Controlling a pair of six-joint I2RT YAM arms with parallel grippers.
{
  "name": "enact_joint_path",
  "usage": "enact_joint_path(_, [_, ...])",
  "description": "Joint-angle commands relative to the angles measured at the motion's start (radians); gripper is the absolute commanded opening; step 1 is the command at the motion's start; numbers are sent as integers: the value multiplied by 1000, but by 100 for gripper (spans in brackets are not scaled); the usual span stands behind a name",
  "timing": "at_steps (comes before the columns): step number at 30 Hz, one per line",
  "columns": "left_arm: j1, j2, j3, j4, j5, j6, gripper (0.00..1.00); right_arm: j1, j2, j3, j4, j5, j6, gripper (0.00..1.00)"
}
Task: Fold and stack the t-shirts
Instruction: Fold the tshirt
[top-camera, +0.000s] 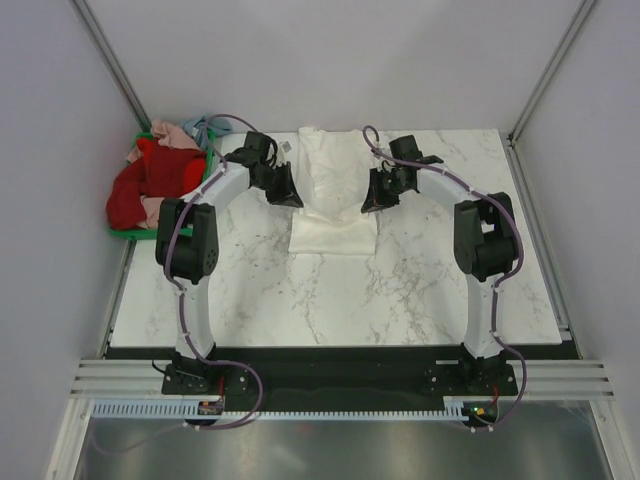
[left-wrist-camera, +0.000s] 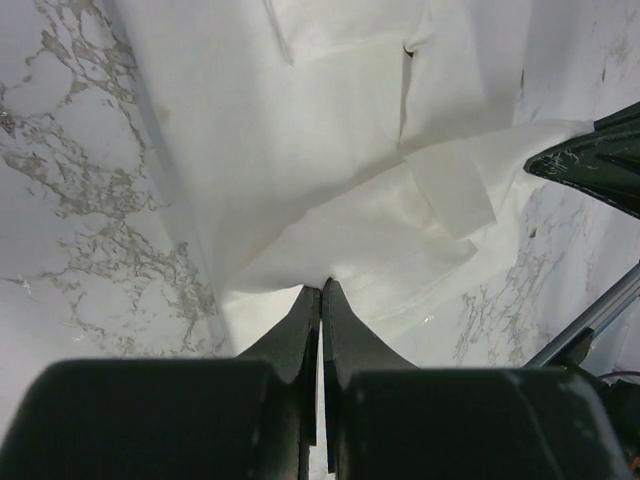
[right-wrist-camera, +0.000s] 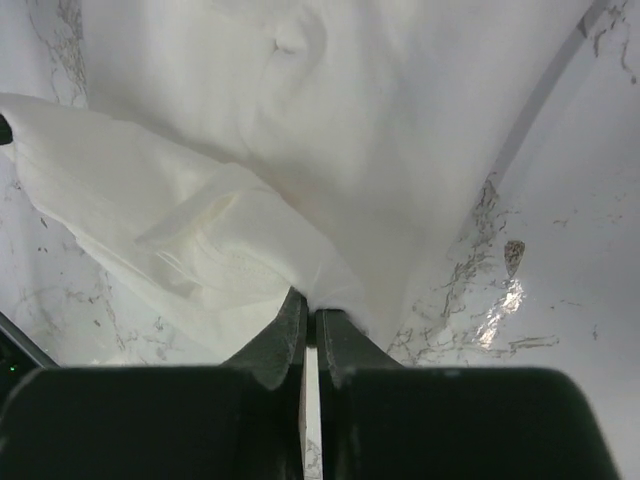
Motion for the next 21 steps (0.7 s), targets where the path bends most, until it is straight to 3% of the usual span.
enact_joint_path(1, [4,16,57,9,-43,46,4,-2,5,50,12,12,-24,10])
enact_joint_path(2, [3,19,62,9,-49,51,7,0,5,47,15,15,-30,19])
enact_joint_path(3, [3,25,68,9,-64,61,18,0,-3,47,15,21,-33,29])
enact_joint_path(4, [4,23,80,9,-72,66,24,-2,-12,44,18,32,-39,50])
enact_joint_path(5, [3,20,85,6,-80,81,34,0,-21,48,20,50,-52,54])
enact_joint_path(8, [4,-36,86,-7,-150,98,52,-8,-96,41,15,59,-93,59])
enact_joint_path(11, [7,-136,40,-50,-174,117,63,-20,-240,-16,9,52,-93,61])
enact_joint_path(16, [38,-237,-167,-103,-1,84,73,-54,-339,-180,-9,-8,14,62])
enact_joint_path(21, [69,-230,-331,-95,148,41,73,-71,-351,-430,49,-121,129,63])
